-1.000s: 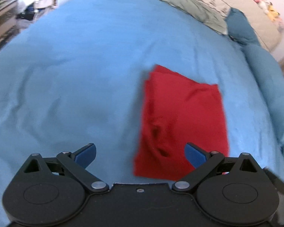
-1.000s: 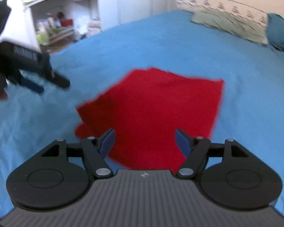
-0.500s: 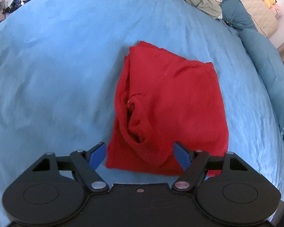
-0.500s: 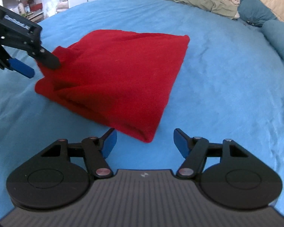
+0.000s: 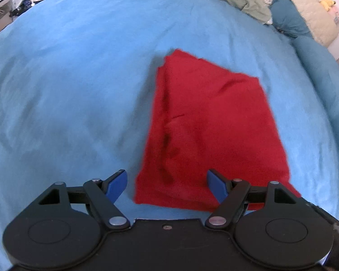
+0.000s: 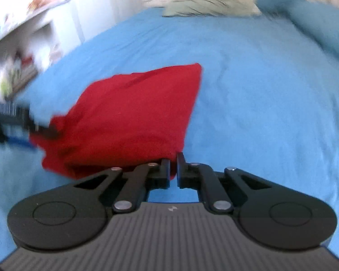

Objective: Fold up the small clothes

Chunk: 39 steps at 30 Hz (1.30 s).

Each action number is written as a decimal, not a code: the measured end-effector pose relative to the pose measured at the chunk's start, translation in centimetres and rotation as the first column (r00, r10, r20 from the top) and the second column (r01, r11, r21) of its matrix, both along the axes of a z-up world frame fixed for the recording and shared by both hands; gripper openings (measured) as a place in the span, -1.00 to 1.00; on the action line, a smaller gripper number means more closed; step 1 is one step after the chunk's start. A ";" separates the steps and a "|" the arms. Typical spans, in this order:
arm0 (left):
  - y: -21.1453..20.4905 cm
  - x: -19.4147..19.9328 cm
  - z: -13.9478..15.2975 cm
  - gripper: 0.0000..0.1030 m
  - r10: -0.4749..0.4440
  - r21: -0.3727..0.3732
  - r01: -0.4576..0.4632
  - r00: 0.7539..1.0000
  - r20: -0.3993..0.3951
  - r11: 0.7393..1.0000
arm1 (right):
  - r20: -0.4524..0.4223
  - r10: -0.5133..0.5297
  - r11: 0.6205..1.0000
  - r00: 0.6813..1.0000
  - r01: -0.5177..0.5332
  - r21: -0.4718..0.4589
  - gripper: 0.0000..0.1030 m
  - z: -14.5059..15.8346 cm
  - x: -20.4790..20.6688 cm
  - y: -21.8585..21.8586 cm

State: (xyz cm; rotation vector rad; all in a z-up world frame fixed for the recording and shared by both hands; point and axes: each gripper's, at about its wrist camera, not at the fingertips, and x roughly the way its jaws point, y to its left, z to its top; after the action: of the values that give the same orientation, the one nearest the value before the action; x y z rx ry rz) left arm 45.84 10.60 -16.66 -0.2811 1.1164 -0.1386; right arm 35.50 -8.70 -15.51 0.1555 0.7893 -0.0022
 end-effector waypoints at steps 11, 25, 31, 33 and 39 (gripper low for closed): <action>1.6 -0.6 -2.9 0.38 0.033 0.091 -0.032 0.999 -0.004 0.995 | -0.103 0.010 0.994 0.995 0.002 0.110 -0.58 -3.8 0.1 -2.7; -0.3 0.9 5.8 0.98 -0.121 0.123 0.101 0.977 0.173 0.987 | -0.101 0.186 0.976 0.977 -0.171 0.137 1.00 5.4 1.6 -5.1; 0.4 6.5 3.2 0.96 -0.084 -0.049 0.090 0.991 0.106 0.995 | -0.140 0.166 0.946 0.976 -0.118 0.301 1.00 4.9 8.0 -6.3; 0.5 7.6 2.0 0.93 -0.073 -0.077 0.080 0.994 0.086 0.994 | -0.170 0.135 0.935 0.976 -0.068 0.347 1.00 3.4 9.8 -6.7; 0.4 9.5 -1.3 0.65 -0.071 -0.104 0.069 0.997 -0.015 0.992 | -0.224 0.089 0.917 0.970 0.008 0.398 1.00 -0.8 13.4 -7.0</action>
State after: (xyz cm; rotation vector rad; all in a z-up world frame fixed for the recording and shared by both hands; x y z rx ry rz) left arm 55.32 10.96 -17.92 -0.3365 1.1403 -0.2576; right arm 48.91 -15.66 -16.27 0.5332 1.0283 0.1834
